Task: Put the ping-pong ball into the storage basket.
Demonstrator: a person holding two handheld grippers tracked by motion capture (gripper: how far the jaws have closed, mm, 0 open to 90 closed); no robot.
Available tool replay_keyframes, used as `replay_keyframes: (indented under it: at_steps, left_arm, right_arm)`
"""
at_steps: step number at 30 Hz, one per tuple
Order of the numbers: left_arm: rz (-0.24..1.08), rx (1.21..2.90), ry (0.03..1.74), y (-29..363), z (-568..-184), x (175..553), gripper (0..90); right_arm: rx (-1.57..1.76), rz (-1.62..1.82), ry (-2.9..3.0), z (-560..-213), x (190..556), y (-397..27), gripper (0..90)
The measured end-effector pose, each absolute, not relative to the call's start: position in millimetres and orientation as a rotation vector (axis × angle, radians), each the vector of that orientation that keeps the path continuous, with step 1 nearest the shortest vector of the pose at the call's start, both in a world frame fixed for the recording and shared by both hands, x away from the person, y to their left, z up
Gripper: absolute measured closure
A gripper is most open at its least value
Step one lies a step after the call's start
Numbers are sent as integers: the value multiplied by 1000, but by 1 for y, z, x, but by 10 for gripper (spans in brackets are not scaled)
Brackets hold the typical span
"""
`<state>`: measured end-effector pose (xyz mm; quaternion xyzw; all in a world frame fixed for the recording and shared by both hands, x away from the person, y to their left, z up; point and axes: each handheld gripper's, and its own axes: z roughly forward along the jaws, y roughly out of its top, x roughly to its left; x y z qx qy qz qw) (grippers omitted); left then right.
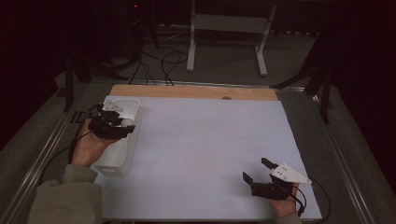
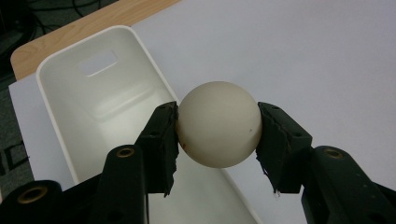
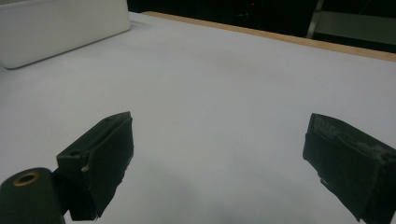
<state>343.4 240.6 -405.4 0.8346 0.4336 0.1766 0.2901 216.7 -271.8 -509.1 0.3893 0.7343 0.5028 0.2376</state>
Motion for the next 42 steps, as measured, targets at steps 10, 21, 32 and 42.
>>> replay_keyframes:
  at_steps: [10,21,32,42]
  left_arm:
    - [465,2223,1182,245,-408,344,515]
    - [460,2216,1204,251,-411,343,515]
    - [463,2228,1229,254,-417,344,514]
    - [458,2227,1247,258,-421,345,514]
  right_arm:
    - [1067,1377,2013,-509,217,-272,85]
    - [1067,1376,2014,-509,217,-272,85]
    - [1066,1377,2012,-509,217,-272,85]
    - [1065,1376,2012,-509,217,-272,85]
